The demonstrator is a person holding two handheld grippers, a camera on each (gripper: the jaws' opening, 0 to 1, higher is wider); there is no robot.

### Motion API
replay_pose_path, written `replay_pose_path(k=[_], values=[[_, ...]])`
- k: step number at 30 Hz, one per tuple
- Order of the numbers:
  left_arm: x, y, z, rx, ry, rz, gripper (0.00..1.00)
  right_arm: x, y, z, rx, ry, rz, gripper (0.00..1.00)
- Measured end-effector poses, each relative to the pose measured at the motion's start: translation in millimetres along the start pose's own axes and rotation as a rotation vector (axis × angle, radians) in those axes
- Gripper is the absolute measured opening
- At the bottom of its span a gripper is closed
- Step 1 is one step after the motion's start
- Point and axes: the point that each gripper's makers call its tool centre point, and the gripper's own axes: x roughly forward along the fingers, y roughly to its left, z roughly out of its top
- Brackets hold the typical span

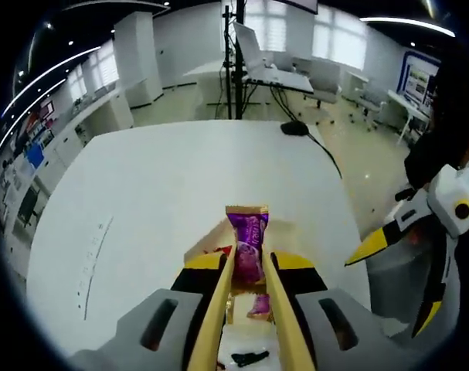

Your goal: Place the target food into the container with the food tongs after gripping and lifting it, then release it inside without dropping or visibly crushing the food.

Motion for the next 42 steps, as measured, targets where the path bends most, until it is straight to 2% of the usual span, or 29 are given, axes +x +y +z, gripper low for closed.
replay_pose_path(k=[4, 7, 9, 16, 22, 34, 42], values=[[4, -0.3, 3.3, 0.028, -0.014, 0.007, 0.21, 0, 0, -0.2, 0.004, 0.001, 0.000, 0.99], [3, -0.6, 8.1, 0.054, -0.053, 0.012, 0.23, 1, 0, -0.7, 0.008, 0.003, 0.002, 0.99], [2, -0.2, 6.3, 0.043, -0.047, 0.009, 0.24, 1, 0, -0.2, 0.007, 0.001, 0.002, 0.99], [-15, 8.1, 7.6, 0.039, -0.089, 0.021, 0.26, 1, 1, -1.2, 0.000, 0.010, 0.005, 0.99], [-34, 21.2, -0.8, 0.004, -0.115, 0.050, 0.26, 1, -1, -1.7, 0.000, 0.011, 0.000, 0.99], [-84, 38.6, -37.2, -0.053, -0.147, 0.120, 0.26, 2, 1, -2.5, -0.004, 0.017, 0.007, 0.99], [-113, 49.5, -78.3, -0.101, -0.135, 0.182, 0.26, 3, 1, -3.3, -0.005, 0.023, 0.004, 0.99]])
